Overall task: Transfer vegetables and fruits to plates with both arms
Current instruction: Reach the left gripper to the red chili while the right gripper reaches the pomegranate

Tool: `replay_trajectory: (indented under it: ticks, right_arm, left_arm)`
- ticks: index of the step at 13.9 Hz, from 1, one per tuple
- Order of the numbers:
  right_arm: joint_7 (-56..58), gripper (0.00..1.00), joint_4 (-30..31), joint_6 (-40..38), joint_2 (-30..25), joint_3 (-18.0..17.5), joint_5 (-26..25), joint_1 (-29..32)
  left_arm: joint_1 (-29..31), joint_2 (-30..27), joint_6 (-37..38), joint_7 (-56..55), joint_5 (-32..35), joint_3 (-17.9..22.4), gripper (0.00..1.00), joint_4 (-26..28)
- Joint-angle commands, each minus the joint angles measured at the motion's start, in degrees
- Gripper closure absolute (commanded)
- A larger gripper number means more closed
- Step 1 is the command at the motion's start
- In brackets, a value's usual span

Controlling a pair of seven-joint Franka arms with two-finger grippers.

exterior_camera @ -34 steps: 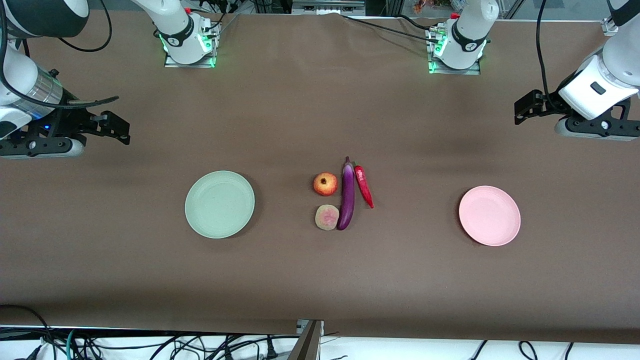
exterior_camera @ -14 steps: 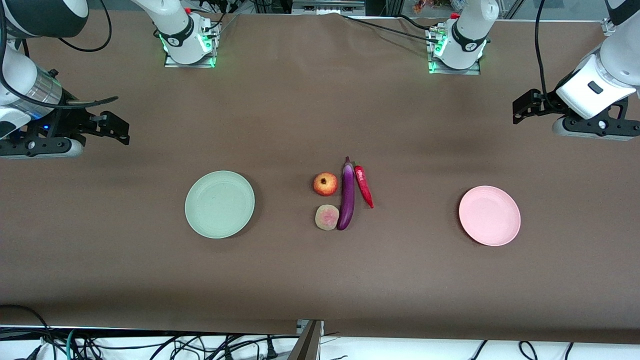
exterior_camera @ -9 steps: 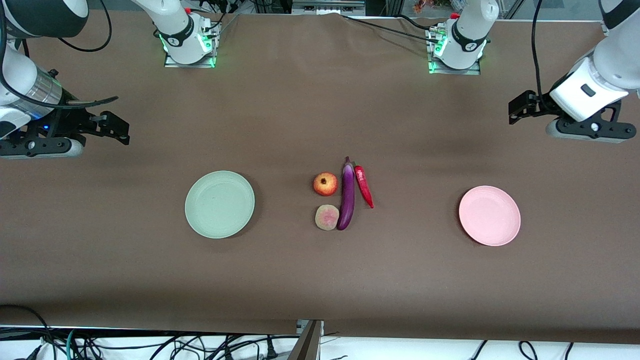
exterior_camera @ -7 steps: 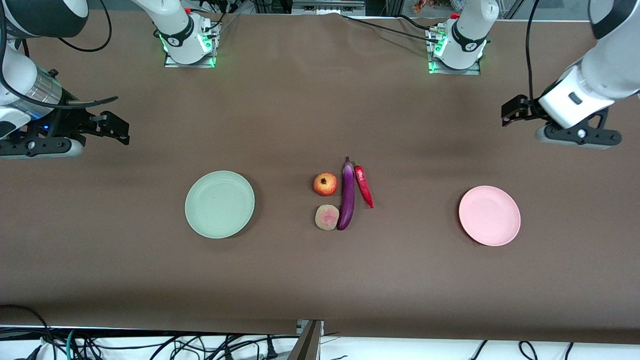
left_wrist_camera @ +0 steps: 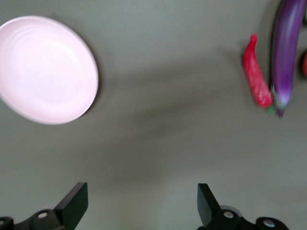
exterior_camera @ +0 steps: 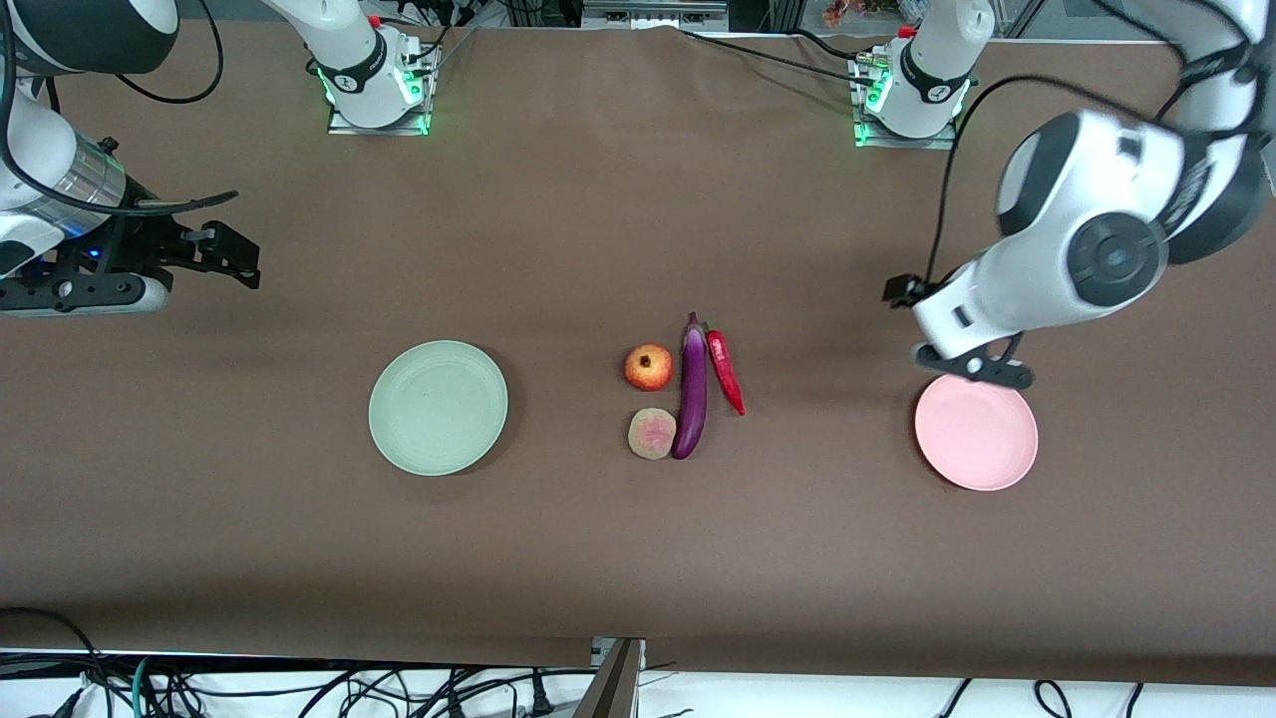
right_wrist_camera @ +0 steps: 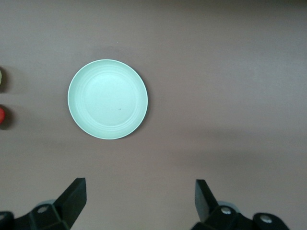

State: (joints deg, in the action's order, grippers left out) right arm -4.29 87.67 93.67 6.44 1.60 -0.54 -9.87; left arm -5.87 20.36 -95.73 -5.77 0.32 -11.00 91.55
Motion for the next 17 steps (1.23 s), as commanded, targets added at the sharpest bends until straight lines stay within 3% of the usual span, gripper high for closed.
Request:
replay_trajectory:
  ticks: [1,3,6,9,11,14,17]
  right_arm:
    - [-0.2,0.00,0.1,0.7,0.1,0.0,-0.1,-1.2]
    - [0.7,0.00,-1.8,0.9,6.7,-0.1,-1.6,-2.3]
    - [0.4,0.00,-1.3,-0.3,7.8,0.0,-2.8,-3.8]
    - [0.5,0.00,-1.1,-1.0,10.7,-0.1,-1.7,-5.1]
    - [-0.7,0.00,-1.2,-0.1,11.5,-0.1,0.3,-8.3]
    - [-10.3,0.00,-1.5,4.2,14.3,-0.1,7.3,-10.7]
    - [-19.1,0.00,-1.6,9.9,17.3,-0.1,12.0,-14.9]
  left_arm:
    - [-4.4,5.5,-3.1,-10.4,-0.8,0.1,0.00,-3.5]
    - [-7.6,7.7,-7.2,-19.8,-2.1,0.1,0.00,-3.4]
    - [-12.1,11.6,-14.5,-24.7,-2.1,0.2,0.00,-3.2]
    - [-12.4,15.7,-23.0,-25.1,-2.2,0.2,0.00,-2.3]
    - [-14.8,17.5,-26.9,-27.4,-2.3,0.3,0.00,-1.7]
    - [-15.4,20.3,-29.6,-29.0,-2.0,0.4,0.00,-1.3]
    - [-15.9,21.6,-30.6,-29.0,-1.9,0.5,0.20,-1.0]
